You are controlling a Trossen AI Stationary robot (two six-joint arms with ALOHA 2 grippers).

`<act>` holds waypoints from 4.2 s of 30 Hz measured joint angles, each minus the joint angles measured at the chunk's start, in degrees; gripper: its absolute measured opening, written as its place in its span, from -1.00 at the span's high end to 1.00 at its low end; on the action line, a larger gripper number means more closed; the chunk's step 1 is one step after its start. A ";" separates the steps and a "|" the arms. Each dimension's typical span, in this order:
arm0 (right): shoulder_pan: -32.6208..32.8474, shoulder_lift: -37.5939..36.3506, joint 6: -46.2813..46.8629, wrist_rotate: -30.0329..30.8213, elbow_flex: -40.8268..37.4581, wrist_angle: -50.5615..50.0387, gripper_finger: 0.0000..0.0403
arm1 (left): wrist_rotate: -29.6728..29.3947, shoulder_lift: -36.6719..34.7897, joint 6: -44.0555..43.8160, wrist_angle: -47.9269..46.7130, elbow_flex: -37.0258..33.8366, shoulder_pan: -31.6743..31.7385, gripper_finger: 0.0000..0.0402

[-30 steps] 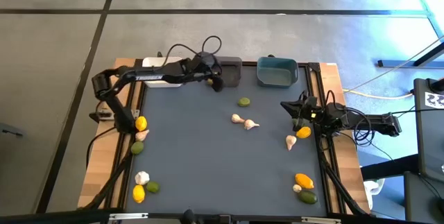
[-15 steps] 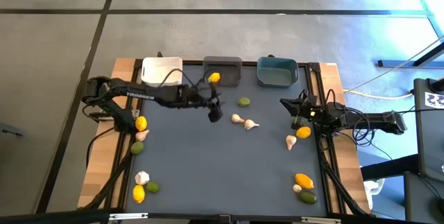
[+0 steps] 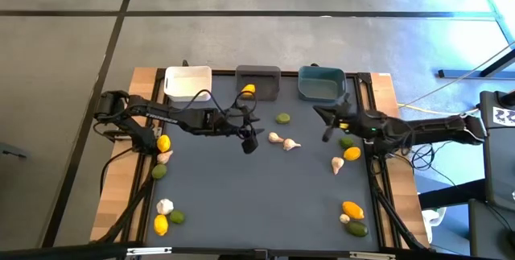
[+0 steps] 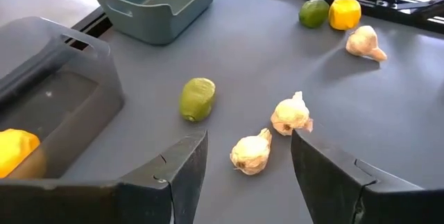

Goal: Sort produce into baskets
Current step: Put the lime into the blue bin

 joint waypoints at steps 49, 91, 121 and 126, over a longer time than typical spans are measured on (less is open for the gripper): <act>-15.59 53.19 -14.04 -21.37 19.27 -2.92 -0.53 | 0.04 0.02 2.15 -0.19 0.04 -1.15 -0.01; -16.16 30.54 -18.51 -7.51 19.26 -17.75 0.31 | 0.04 0.04 2.68 -0.65 0.04 -1.15 -0.01; -46.74 33.64 -6.61 -31.35 19.25 -19.43 0.30 | 0.04 0.04 2.61 -0.62 0.00 -1.15 -0.01; -46.61 36.99 -6.30 -31.49 19.25 -19.03 0.30 | 0.04 0.04 2.63 -0.61 -0.02 -1.15 -0.01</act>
